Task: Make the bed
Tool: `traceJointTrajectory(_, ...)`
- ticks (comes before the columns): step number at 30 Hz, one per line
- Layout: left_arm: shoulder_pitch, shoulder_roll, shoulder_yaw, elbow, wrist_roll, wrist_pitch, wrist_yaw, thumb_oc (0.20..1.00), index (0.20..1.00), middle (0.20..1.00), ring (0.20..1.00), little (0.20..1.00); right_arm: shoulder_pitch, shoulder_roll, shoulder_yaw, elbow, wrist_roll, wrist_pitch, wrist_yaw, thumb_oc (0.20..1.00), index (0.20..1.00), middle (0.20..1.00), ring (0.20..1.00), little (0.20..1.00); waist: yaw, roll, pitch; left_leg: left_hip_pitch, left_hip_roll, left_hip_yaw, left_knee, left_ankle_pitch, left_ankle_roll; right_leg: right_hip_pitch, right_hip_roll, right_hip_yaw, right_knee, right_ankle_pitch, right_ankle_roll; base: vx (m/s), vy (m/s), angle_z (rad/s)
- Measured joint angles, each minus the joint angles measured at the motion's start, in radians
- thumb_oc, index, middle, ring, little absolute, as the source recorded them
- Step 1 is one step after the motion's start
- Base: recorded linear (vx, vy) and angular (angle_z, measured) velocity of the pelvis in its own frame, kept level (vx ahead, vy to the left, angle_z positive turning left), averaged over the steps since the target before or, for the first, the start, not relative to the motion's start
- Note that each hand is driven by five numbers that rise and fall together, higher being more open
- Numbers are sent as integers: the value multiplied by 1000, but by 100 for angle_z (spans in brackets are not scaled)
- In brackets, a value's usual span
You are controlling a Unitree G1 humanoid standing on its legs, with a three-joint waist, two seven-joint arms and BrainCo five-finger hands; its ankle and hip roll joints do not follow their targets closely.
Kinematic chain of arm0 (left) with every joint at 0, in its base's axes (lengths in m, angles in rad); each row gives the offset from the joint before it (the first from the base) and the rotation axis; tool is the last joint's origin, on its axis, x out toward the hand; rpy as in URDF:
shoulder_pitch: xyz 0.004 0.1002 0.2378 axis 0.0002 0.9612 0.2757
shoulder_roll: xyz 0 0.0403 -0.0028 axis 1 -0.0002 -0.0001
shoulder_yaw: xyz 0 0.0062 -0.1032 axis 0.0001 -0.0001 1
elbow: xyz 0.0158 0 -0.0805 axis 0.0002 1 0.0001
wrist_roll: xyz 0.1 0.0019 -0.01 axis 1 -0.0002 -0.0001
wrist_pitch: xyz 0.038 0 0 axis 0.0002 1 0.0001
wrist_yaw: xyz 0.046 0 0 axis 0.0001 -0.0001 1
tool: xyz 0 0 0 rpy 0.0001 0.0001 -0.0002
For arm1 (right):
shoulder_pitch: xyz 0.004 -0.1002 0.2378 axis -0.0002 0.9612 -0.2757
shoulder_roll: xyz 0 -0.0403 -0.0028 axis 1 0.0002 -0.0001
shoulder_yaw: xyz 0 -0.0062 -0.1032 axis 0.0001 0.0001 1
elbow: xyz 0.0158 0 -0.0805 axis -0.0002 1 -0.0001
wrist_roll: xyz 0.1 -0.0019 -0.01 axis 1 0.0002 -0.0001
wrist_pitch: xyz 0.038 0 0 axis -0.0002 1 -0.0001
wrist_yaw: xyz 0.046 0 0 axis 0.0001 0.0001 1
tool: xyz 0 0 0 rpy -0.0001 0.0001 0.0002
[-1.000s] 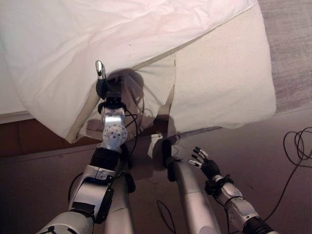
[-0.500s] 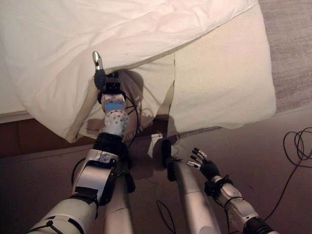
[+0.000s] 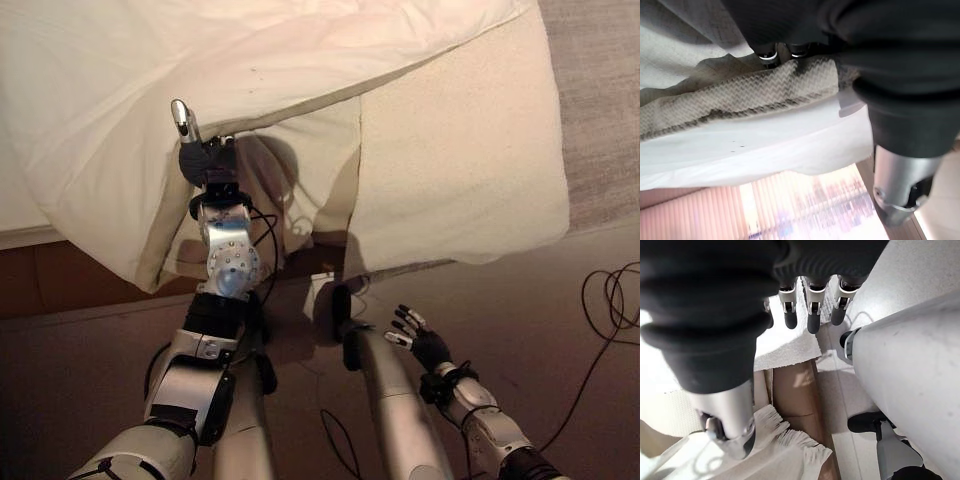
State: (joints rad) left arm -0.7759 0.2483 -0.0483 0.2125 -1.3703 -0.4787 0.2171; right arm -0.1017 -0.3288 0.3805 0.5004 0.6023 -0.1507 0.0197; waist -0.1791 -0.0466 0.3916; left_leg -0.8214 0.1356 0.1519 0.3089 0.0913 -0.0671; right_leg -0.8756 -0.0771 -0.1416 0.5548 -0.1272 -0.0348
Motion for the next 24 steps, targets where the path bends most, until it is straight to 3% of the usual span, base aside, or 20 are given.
traceJointTrajectory(14,95,9,0,-108,-32,13,-127,1000,1000,1000,1000,1000,21,8,-16,9,-1,0,17,1000,1000,1000,1000,1000,0,0,0,0,1,-3,0,0,0,1,0,-2,2,-3,4,0,0,0)
traceJointTrajectory(24,179,19,13,-162,-66,82,-258,1000,1000,1000,1000,1000,23,32,-34,15,-1,-4,30,1000,1000,1000,1000,1000,2,-1,12,4,-1,-3,-1,0,0,5,0,-2,0,0,1,0,0,0)
